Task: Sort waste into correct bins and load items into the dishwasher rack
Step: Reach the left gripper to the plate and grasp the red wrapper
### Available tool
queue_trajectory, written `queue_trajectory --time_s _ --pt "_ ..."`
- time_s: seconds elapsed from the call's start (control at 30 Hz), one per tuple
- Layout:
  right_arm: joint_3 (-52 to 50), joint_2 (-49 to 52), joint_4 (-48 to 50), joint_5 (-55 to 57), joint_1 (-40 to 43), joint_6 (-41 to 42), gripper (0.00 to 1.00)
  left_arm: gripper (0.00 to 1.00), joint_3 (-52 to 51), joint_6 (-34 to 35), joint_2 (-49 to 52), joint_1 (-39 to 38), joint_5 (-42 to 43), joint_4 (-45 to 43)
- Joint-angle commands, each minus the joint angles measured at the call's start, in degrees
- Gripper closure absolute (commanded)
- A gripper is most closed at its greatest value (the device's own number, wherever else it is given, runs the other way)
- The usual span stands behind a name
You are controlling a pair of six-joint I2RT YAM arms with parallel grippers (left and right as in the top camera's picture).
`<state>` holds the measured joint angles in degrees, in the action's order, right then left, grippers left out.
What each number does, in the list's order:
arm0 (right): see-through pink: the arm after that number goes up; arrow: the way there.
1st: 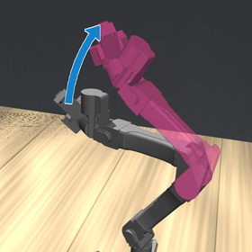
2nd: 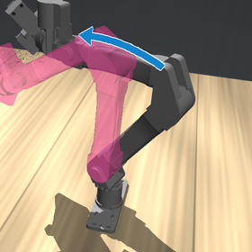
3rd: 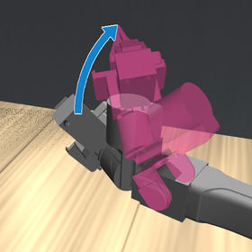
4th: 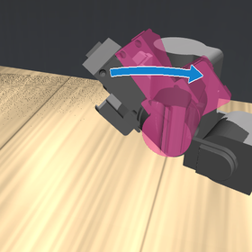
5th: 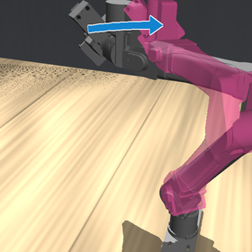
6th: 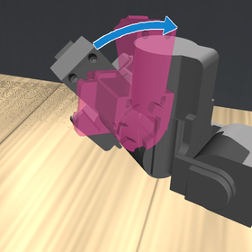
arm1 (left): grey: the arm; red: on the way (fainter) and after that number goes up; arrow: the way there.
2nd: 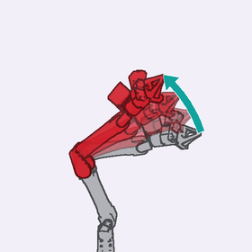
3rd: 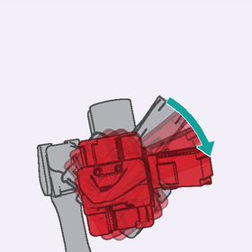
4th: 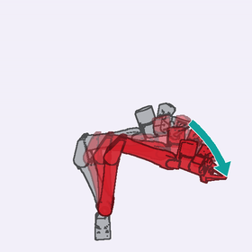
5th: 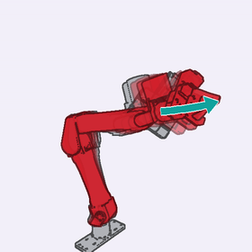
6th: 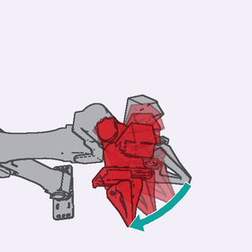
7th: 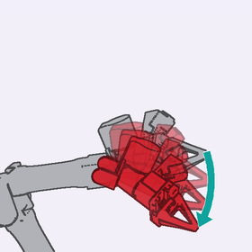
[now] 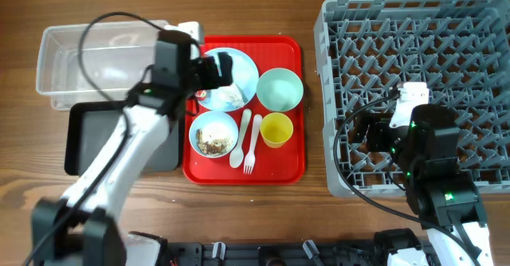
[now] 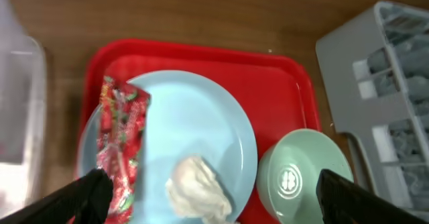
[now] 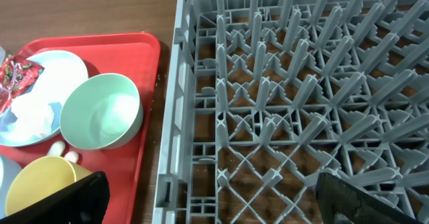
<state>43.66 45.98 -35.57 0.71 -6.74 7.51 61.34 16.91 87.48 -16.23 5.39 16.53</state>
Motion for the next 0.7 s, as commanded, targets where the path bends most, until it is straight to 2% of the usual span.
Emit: queue_trajectory --time_s 0.0,0.07,0.17,0.23,0.3,0.33,0.37,0.47,0.57,0.63,0.67 --pt "1.1 0.1 0.2 0.7 0.1 0.1 0.0 0.04 0.9 0.5 7.9 -3.0 -2.7 -3.3" --pt "1.1 0.1 0.2 0.8 0.1 0.1 0.0 0.07 0.9 0.5 12.9 -4.3 -2.7 -4.8" --pt "1.1 0.1 0.2 0.8 0.1 0.1 0.0 0.19 0.9 0.5 18.6 -5.1 -3.0 -5.0" --pt "1.1 0.1 0.2 0.8 0.1 0.1 0.0 0.35 0.9 0.5 20.0 -5.1 -3.1 -5.0" --pt "1.1 0.1 0.2 0.8 0.1 0.1 0.0 0.56 0.9 0.5 20.0 -5.1 -3.2 -5.0" --pt "1.1 0.1 0.2 0.8 0.1 0.0 0.0 0.73 0.9 0.5 19.9 -5.1 -3.2 -4.7" --pt "1.1 0.1 0.2 0.8 0.1 0.0 0.0 0.83 0.9 0.5 19.5 -5.1 -3.3 -4.3" --pt "1.1 0.1 0.2 0.8 0.1 0.0 0.0 0.89 1.0 0.5 14.9 -4.6 -5.6 -4.1" --pt "1.1 0.1 0.2 0.8 0.1 0.0 0.0 0.94 1.0 0.5 5.8 -1.6 -10.4 -2.8" --pt "1.1 0.1 0.2 0.8 0.1 0.0 0.0 0.92 1.0 0.5 0.9 2.0 -12.6 -2.4" --pt "1.1 0.1 0.2 0.8 0.1 0.0 0.0 0.88 1.0 0.5 -2.0 6.5 -12.8 -2.4"
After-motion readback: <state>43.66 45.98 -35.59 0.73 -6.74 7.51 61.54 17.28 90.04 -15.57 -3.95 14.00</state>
